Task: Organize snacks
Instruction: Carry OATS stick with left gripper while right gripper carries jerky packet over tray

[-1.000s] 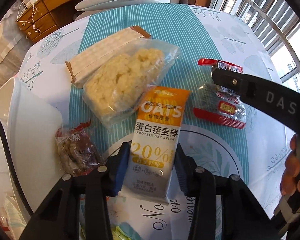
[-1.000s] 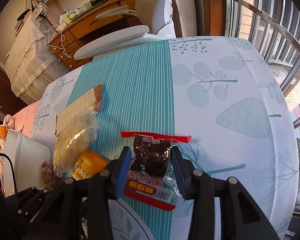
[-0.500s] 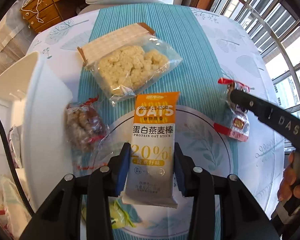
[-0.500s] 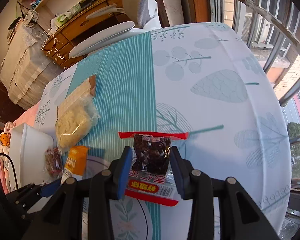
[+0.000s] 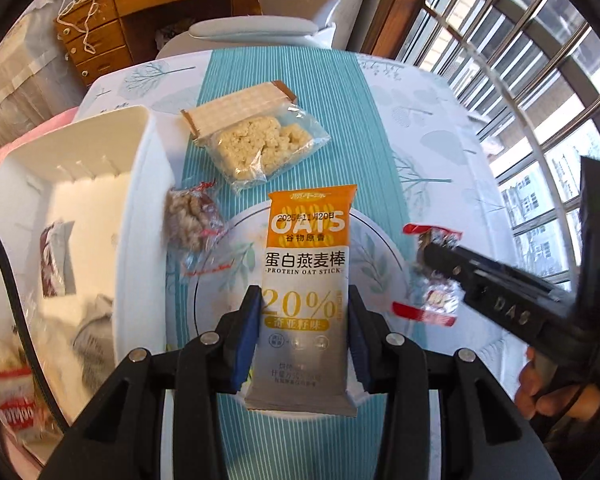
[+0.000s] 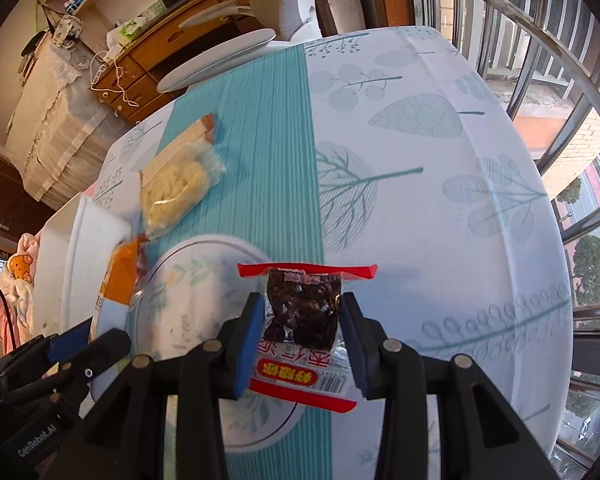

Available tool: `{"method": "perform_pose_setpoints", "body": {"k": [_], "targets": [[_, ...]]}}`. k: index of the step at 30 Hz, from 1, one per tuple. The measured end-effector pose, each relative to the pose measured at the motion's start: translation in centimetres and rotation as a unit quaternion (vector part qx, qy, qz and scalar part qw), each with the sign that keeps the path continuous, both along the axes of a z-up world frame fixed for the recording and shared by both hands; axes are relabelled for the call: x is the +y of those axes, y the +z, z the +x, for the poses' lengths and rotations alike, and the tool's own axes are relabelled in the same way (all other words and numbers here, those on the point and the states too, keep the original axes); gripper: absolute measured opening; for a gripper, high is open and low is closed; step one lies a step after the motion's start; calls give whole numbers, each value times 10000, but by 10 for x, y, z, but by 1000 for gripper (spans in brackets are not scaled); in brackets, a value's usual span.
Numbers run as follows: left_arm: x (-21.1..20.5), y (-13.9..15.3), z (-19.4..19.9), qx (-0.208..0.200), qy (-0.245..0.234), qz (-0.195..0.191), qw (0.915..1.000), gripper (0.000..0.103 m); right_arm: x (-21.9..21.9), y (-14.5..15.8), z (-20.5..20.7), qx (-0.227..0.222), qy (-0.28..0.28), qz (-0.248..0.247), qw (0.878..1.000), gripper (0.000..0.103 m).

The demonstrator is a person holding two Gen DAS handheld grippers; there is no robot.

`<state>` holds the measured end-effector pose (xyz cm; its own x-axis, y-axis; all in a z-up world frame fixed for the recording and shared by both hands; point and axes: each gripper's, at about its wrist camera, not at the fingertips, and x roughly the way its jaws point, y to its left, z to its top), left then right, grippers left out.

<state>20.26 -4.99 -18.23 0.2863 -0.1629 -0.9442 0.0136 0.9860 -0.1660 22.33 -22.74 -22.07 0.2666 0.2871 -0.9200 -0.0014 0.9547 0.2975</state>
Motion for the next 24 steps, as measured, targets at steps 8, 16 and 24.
{"method": "perform_pose_setpoints", "body": {"k": [8, 16, 24], "targets": [[28, 36, -43, -400, 185, -344, 9984, 39, 19, 26, -35, -71, 140, 246, 9996, 39], [74, 61, -70, -729, 462, -499, 9950, 39, 50, 52, -61, -199, 306, 323, 9988, 39], [123, 79, -86, -923, 501, -538, 9930, 39, 88, 71, -83, -273, 379, 415, 9980, 39]]}}
